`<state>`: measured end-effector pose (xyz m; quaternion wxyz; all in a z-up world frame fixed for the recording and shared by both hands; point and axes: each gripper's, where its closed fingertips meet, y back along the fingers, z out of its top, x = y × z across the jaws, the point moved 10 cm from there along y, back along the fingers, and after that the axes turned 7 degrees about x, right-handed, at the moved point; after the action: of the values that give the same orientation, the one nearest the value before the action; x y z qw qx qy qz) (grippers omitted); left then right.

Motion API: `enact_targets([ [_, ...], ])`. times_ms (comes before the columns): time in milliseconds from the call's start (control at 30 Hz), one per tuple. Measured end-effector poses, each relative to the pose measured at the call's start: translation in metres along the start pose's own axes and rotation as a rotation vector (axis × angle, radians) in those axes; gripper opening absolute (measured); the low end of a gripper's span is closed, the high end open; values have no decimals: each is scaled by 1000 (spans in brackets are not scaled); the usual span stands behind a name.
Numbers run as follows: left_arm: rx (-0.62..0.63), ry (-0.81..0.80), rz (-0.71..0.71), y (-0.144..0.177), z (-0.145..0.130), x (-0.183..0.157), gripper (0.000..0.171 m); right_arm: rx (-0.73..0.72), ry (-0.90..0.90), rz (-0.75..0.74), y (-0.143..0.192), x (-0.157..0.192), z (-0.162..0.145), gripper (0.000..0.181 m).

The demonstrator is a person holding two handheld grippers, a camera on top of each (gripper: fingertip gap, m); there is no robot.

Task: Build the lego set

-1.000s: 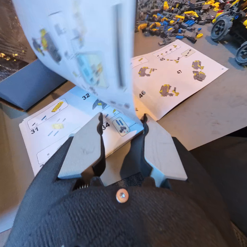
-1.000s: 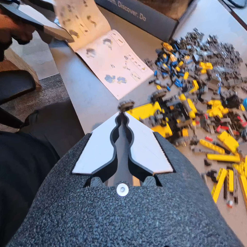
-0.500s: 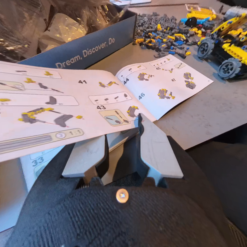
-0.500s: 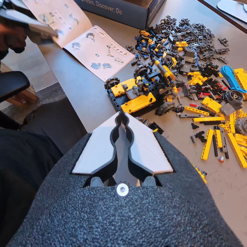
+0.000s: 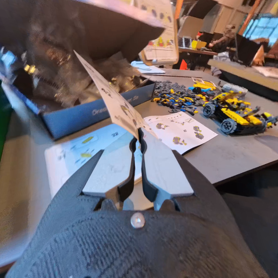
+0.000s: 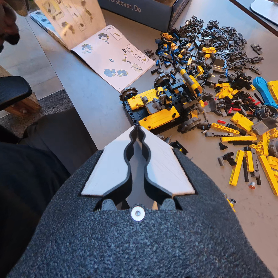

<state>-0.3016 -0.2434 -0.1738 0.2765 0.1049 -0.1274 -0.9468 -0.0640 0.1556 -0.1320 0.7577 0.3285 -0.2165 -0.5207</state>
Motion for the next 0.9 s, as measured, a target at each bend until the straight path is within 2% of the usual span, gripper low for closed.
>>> enact_targets([
  [67,35,-169,-14,-16,11,-25,0,4,5,1,-2,1,1,1],
  [133,145,-438,28,-37,14,-55,0,2,6,3,-2,2,3,1],
  [200,231,-800,117,-58,7,-85,0,-3,10,2,0,3,4,1],
  [267,252,-1132,213,-71,-6,-108,0,-7,15,-5,3,4,5,1],
  [333,269,-1315,248,-80,-19,-121,0,-10,13,-10,7,3,3,2],
  [467,287,-1364,239,-86,-29,-127,0,-18,-2,-9,11,0,-3,2],
  [900,291,-1418,270,-94,-29,-137,0,-38,-30,-19,16,-5,-13,2],
])
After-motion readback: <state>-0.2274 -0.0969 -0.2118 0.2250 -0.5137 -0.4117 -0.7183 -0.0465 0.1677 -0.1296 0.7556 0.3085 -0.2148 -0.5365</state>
